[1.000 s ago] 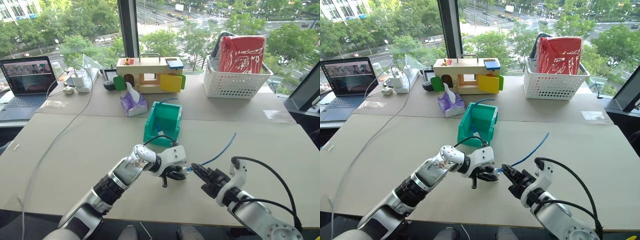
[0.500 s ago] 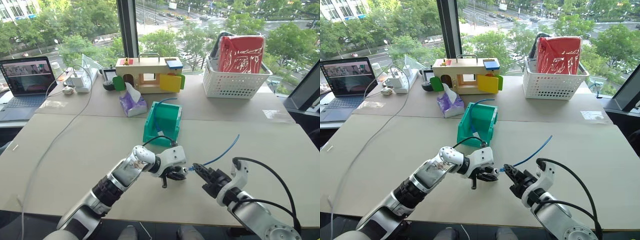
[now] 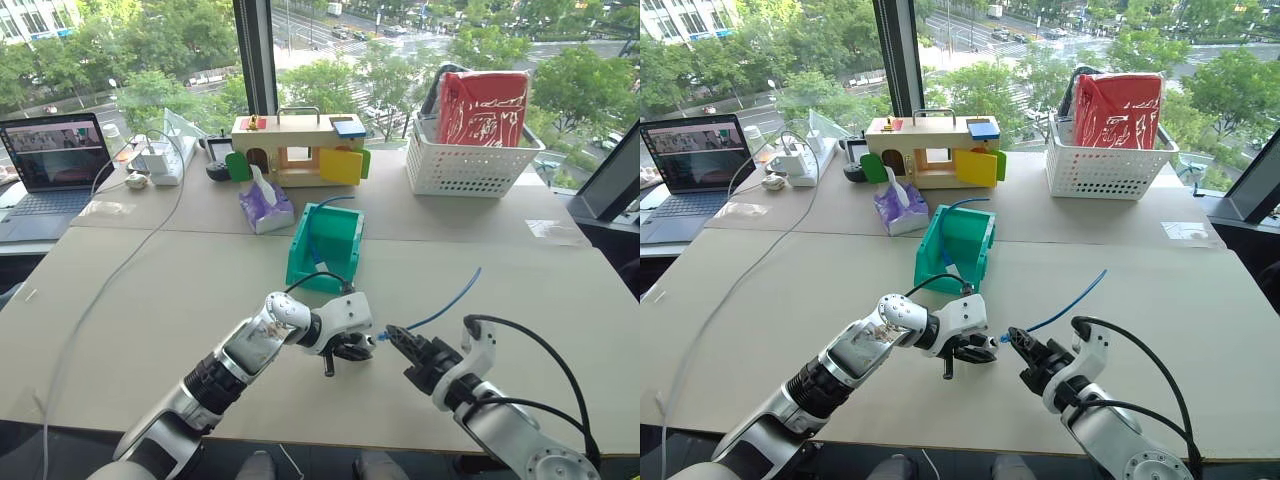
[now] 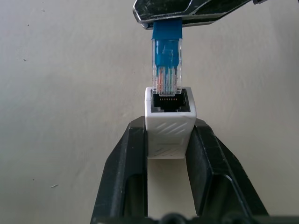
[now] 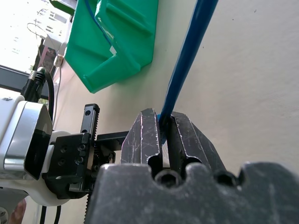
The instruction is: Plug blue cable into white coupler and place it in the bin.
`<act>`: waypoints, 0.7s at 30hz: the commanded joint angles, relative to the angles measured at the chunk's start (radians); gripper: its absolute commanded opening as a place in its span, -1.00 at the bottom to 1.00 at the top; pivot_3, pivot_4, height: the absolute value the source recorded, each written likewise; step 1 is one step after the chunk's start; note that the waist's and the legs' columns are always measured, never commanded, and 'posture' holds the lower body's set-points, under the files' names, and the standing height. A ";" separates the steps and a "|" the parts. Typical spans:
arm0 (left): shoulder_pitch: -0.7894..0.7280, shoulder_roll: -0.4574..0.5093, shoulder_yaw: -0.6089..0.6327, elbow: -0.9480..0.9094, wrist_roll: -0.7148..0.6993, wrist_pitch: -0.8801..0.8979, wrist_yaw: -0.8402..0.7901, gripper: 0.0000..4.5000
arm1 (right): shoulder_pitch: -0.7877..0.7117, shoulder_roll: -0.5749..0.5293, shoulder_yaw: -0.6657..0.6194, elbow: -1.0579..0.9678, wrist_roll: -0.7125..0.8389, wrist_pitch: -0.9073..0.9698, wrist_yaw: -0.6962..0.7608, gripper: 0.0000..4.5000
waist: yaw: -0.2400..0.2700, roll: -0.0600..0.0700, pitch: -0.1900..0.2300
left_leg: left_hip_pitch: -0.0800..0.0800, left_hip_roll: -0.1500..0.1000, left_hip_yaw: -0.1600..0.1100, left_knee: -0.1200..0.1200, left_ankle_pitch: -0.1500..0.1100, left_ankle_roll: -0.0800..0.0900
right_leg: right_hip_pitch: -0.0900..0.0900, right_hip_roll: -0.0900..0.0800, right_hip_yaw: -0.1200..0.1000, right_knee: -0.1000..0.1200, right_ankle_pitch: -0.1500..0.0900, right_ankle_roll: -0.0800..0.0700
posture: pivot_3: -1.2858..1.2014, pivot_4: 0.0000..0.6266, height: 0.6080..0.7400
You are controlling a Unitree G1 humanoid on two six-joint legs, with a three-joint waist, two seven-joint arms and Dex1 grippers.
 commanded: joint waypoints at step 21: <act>0.014 0.027 -0.023 0.029 0.020 0.034 0.012 -0.71 | -0.014 -0.005 0.033 -0.009 -0.004 0.032 -0.051 -1.00 | -0.001 0.000 0.000 | 0.000 0.000 0.000 0.000 0.000 0.000 | 0.000 0.000 0.000 0.000 0.000 0.000 | 0.03 -0.52 0.90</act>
